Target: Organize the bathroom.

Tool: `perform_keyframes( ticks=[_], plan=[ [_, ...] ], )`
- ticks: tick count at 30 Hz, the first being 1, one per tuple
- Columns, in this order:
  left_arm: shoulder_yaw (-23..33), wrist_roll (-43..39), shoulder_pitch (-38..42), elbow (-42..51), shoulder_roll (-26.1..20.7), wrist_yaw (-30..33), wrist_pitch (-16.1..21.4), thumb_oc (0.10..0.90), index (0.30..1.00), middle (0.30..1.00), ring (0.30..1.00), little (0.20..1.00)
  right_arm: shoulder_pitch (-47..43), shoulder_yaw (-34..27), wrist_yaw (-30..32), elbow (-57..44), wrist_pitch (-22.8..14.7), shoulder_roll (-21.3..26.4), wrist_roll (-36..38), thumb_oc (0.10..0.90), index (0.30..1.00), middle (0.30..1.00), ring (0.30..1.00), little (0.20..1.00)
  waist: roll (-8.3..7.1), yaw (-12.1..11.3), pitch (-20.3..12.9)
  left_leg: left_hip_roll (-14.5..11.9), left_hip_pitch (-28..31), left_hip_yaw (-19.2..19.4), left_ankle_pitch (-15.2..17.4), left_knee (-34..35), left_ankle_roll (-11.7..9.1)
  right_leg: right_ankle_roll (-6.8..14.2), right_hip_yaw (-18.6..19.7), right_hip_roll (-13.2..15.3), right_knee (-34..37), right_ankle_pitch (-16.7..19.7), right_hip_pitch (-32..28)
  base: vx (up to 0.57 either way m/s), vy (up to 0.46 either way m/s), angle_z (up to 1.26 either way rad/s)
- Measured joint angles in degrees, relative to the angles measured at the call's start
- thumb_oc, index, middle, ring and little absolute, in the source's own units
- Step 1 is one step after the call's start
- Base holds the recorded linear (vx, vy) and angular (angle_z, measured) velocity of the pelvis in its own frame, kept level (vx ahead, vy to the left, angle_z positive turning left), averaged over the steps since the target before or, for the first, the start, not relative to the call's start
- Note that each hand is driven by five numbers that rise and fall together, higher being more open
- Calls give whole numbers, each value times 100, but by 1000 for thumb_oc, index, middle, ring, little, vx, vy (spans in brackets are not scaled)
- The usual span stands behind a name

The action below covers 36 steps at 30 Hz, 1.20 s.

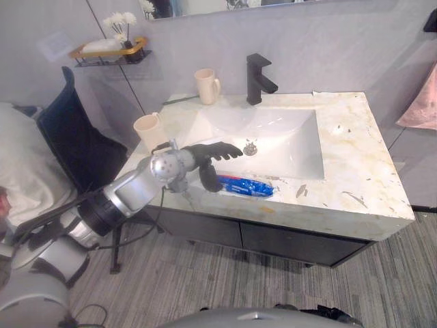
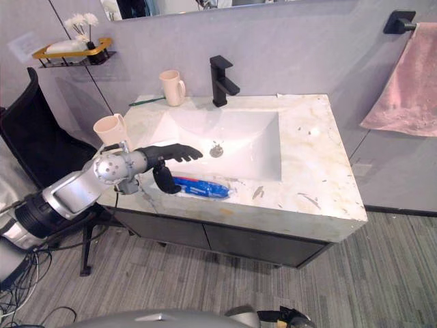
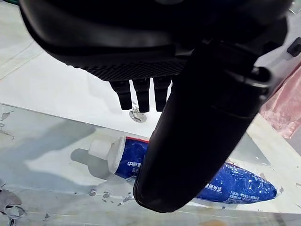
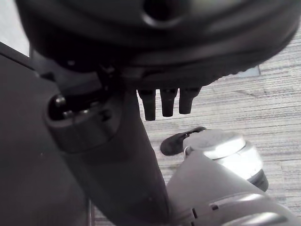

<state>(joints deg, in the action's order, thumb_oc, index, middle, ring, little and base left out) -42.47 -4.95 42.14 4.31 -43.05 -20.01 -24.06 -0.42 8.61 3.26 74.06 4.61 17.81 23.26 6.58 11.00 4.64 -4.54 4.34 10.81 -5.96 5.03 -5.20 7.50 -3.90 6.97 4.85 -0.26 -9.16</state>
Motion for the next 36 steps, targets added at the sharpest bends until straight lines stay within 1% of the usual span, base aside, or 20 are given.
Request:
perform_keyframes(
  ticks=[3, 4, 5, 6, 7, 9, 13, 14, 19, 26, 30, 31, 32, 33, 34, 35, 36],
  plan=[
    [0, 4, 0, 0, 0, -79, -38, 800, 900, 900, 900, 900, 0, 12, 4, -2, 2, 7, 2, 800, 900, 900, 900, 900, 10, 1, -7, 0, 1, 0, 0, 0, 0, 0, 0, 0, 0, 1, -1, 0, 0, 0],
    [0, 4, 0, -1, -1, -168, -105, 800, 900, 900, 900, 900, 1, 16, 5, -1, 2, 12, 1, 800, 900, 900, 900, 900, 16, 1, -11, 0, 4, 0, 0, 1, 0, 0, 0, 0, 0, 1, -3, 0, 0, 0],
    [-1, 4, 0, -17, -1, -223, -121, 598, 596, 596, 596, 596, 2, 16, 5, -1, 2, 15, 1, 800, 900, 900, 900, 900, 20, 1, -14, 0, 4, 0, 0, 1, 0, 0, 0, 0, 0, 1, -4, 0, 0, 0],
    [-1, 9, 0, -54, -2, -314, -137, 562, 542, 542, 542, 542, 1, 15, 6, 0, 3, 22, 1, 800, 900, 900, 900, 900, 26, 2, -17, 0, 4, 0, 0, 1, 0, 0, -1, 0, 0, 1, -4, 0, 0, 0],
    [-2, 14, 0, -68, -2, -412, -190, 400, 300, 300, 300, 300, 1, 15, 6, 0, 3, 26, 1, 800, 900, 900, 900, 900, 31, 1, -20, 0, 4, -1, 0, 1, 0, 0, -2, 0, 0, 1, -5, 0, 0, 0],
    [-18, 43, 0, -102, -2, -538, -238, 400, 300, 300, 300, 300, 0, 16, 7, 1, 4, 28, 2, 800, 900, 900, 900, 900, 36, 1, -24, 0, 4, -2, 0, 2, 0, 0, -4, 0, 0, 1, -6, 0, 0, 0],
    [-24, 384, 150, -160, 4, -511, -230, 400, 300, 300, 300, 300, -27, 40, 8, 0, 8, 29, 9, 800, 900, 900, 900, 900, 41, 66, -27, -1, 8, 3, 0, -1, 0, 0, -4, 0, 0, 1, -4, 0, 0, 0],
    [-47, 386, 260, -186, -11, -706, -260, 400, 300, 300, 300, 300, -22, 39, 12, 2, 10, 32, 12, 800, 900, 900, 900, 900, 48, 65, -30, -2, 7, 2, 0, -1, 0, 0, -6, 0, -1, 1, -4, 0, 0, 0],
    [-109, 376, 259, -172, -14, -804, -271, 400, 300, 300, 300, 300, -28, 44, 14, 2, 9, 39, 11, 800, 900, 900, 900, 900, 53, 24, -35, 0, 8, -1, 0, 1, 0, 0, -10, 0, -1, 1, -7, 0, 0, 0],
    [-188, 265, 154, -175, -15, -630, -273, 400, 300, 300, 300, 300, -9, 40, 64, 1, 1, 40, 16, 800, 900, 900, 900, 900, 47, 13, -31, -2, 8, -1, 0, 12, 0, 5, -8, 0, 0, 5, -4, 0, 0, 0],
    [-167, -193, 21, -174, -25, -116, -252, 400, 300, 300, 300, 300, 20, 37, 135, -13, -35, 30, 132, 800, 900, 900, 900, 900, 31, -13, -20, -2, 7, 0, 1, 11, 0, 5, -7, 0, -1, 5, -1, 0, 0, 0],
    [-137, -409, -42, -175, -23, 99, -232, 400, 300, 300, 300, 300, 46, 18, 173, -41, -49, 28, 265, 800, 900, 900, 900, 900, -9, -22, 6, -2, 6, 4, 6, 11, -2, 6, -2, 0, -4, 7, 5, 0, 0, 0],
    [-18, -685, -194, -175, -20, 368, -174, 400, 300, 300, 300, 300, 94, -59, 242, -132, -105, 9, 387, 800, 900, 900, 900, 900, 20, -18, -14, -2, 6, 10, 7, 7, -1, 6, 5, 0, -19, 8, 9, -28, 28, -5],
    [216, -1081, -458, -174, -5, 716, -51, 400, 300, 300, 300, 300, 192, -151, 324, -312, -226, -5, 569, 800, 900, 900, 900, 900, -43, 3, 30, -2, 9, 25, 12, 8, 1, 5, 18, 1, -30, 13, 18, -36, 36, -6],
    [320, -1283, -576, -176, -1, 873, 1, 400, 300, 300, 300, 300, 237, -178, 385, -376, -318, -17, 699, 800, 900, 900, 900, 900, -19, 14, 15, -3, 13, 34, 14, 2, 0, 4, 26, 1, -30, 15, 21, -41, 45, -10],
    [495, -1612, -744, -178, 43, 1158, 65, 400, 300, 300, 300, 300, 320, -306, 497, -500, -486, -39, 902, 800, 900, 900, 900, 900, -100, 19, 69, -3, 16, 63, 24, 5, 9, 8, 65, 1, -31, 24, 36, -43, 46, -11],
    [639, -1828, -861, -178, 71, 1326, 130, 400, 300, 300, 300, 300, 355, -423, 567, -569, -587, -55, 969, 800, 900, 900, 900, 900, -100, 14, 69, -3, 15, 92, 32, 13, 12, 13, 96, 3, -30, 29, 52, -37, 40, -16]
  ],
)
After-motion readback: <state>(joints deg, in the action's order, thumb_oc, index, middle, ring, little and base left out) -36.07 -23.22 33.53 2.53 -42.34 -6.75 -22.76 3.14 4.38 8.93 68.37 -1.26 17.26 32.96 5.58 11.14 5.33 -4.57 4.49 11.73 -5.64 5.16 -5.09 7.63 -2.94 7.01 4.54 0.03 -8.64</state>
